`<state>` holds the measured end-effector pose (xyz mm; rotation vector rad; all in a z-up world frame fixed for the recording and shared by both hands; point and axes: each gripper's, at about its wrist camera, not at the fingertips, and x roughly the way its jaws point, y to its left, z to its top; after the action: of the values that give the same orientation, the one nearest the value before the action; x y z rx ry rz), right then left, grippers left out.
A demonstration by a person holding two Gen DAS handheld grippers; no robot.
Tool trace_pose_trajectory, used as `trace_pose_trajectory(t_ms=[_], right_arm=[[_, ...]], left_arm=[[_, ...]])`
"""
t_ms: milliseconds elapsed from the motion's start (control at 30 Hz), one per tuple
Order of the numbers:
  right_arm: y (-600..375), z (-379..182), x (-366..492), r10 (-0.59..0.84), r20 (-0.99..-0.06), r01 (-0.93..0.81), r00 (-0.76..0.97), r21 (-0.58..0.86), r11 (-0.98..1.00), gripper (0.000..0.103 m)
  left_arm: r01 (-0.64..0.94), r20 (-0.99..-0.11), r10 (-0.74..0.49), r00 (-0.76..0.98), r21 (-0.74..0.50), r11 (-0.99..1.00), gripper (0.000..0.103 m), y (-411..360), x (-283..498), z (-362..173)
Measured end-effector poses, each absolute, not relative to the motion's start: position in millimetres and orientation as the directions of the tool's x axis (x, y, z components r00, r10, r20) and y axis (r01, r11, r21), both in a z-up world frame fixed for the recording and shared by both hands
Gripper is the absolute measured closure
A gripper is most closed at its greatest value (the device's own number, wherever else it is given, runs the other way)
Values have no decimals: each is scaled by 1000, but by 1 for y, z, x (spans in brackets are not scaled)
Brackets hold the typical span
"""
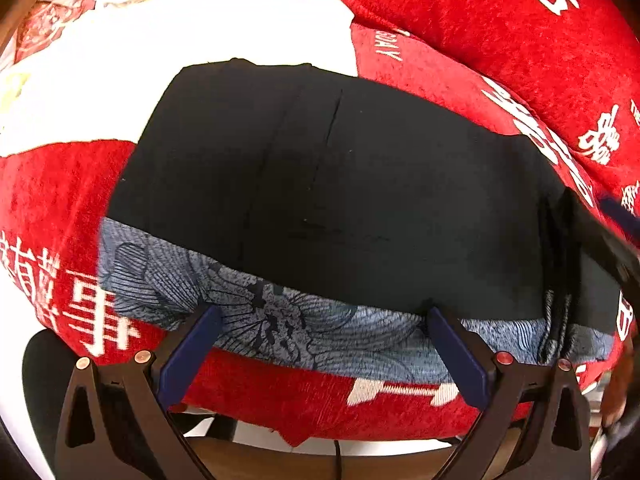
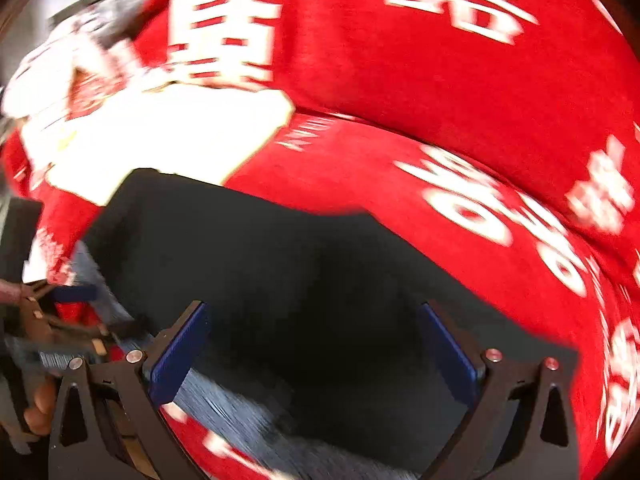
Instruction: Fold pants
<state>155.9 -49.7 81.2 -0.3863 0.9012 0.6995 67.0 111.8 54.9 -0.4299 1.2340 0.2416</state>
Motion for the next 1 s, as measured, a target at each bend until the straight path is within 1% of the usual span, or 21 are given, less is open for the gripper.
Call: trace_pose_trajectory(t_ms=[67, 167, 333, 400, 467, 500, 600, 633, 667, 733, 767, 800, 867, 900, 967, 1000], right_arm=[[-17, 78, 172, 436, -839, -772, 325, 31, 635, 1], [22, 68, 188, 456, -868, -854, 199, 74, 515, 1], [83, 39, 209, 391, -919, -942, 60, 77, 327, 1], [101, 24, 214, 349, -936, -959, -49, 142, 246, 1], [111, 11, 215, 307, -947, -968, -91, 156, 195, 0], [116, 8, 215, 317, -942, -973, -112, 169, 156, 0], [127, 6, 214, 295, -942, -972, -161, 203, 119, 2], [130, 7, 210, 289, -942, -974, -169, 205, 97, 5], [131, 9, 204, 281, -945, -979, -167, 193, 68, 15], [131, 15, 194, 263, -955, -987, -137, 154, 44, 25], [129, 20, 191, 270, -956, -991, -117, 130, 31, 37], [129, 25, 190, 276, -956, -993, -99, 111, 29, 54], [122, 37, 190, 308, -949, -996, -63, 78, 37, 73], [118, 43, 187, 329, -943, -998, -47, 60, 31, 76], [111, 51, 177, 364, -931, -1000, -19, 23, 7, 80], [108, 55, 172, 375, -927, -1000, -7, 7, -1, 80]], left_arm=[[-387, -934, -71, 350, -213, 897, 0, 117, 60, 61], [-364, -924, -99, 369, -242, 900, 0, 130, 52, 64], [-353, -906, -127, 404, -283, 892, 0, 163, 39, 62], [-351, -892, -149, 427, -316, 881, 0, 176, 36, 62], [-335, -873, -191, 449, -363, 869, 0, 190, 34, 61], [-328, -864, -209, 457, -382, 864, 0, 197, 33, 61], [-297, -850, -237, 471, -405, 865, 0, 212, 36, 58], [-286, -846, -245, 474, -411, 865, 0, 215, 38, 58], [-276, -841, -254, 477, -417, 866, 0, 219, 40, 57], [-249, -830, -275, 484, -433, 867, 0, 229, 44, 56], [-237, -827, -282, 486, -435, 868, 0, 233, 46, 56], [-223, -824, -287, 489, -436, 872, 0, 238, 50, 55], [-197, -814, -303, 496, -445, 873, 0, 253, 54, 54], [-193, -812, -308, 496, -449, 872, 0, 257, 53, 55], [-175, -796, -335, 504, -475, 863, 0, 270, 58, 54], [-152, -778, -368, 509, -502, 851, 0, 276, 64, 53]])
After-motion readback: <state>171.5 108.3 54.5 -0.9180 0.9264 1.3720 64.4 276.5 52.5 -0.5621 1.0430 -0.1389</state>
